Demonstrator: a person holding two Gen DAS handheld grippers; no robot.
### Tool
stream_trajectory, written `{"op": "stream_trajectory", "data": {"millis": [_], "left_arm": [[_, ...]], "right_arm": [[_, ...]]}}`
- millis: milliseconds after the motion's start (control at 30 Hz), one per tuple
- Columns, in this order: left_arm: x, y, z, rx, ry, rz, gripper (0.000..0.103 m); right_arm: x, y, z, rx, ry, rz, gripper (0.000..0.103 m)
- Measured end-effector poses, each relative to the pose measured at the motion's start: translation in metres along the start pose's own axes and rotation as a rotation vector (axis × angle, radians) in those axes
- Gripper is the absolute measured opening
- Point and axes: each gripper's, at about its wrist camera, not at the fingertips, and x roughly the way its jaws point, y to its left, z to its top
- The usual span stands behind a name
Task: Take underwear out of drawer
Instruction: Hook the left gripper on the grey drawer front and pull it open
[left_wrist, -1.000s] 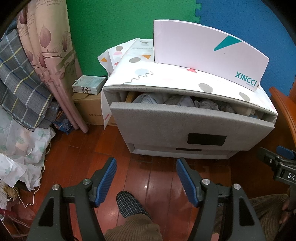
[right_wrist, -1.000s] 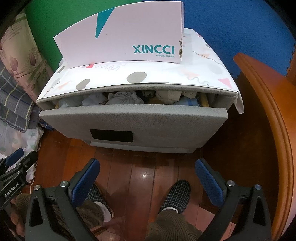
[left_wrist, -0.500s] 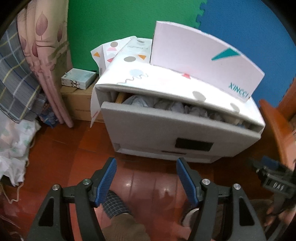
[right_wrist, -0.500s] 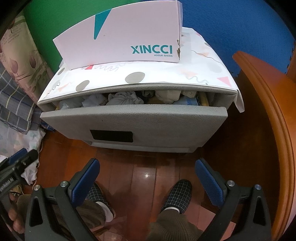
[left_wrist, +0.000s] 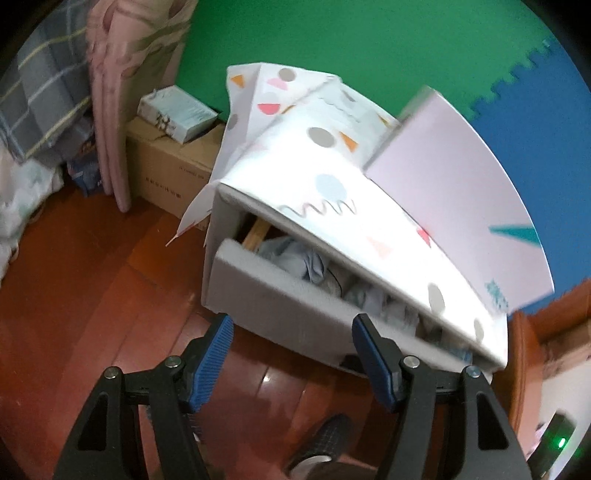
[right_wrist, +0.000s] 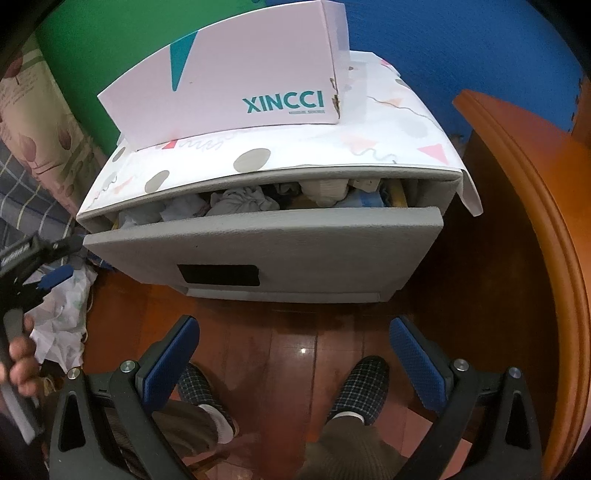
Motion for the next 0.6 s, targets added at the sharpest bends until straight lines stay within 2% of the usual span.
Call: {"op": "stream_trajectory", "data": {"millis": [167, 333, 600], "left_arm": [[0.022, 0.008, 0.016, -0.061, 0.043, -0.003, 0.069], [0.042, 0.015, 0.027, -0.079, 0.076, 0.017, 0.069], [0.059, 0.022, 0.036, -0.092, 0.068, 0.069, 0.080]], "right_arm": [[0.001, -0.002, 0.001, 0.007, 0.004, 0.009, 0.102], [0.002, -0.002, 0.001, 0.008, 0.008, 0.015, 0.102], [0.003, -0.003, 0.002, 0.012, 0.013, 0.019, 0.102]]}}
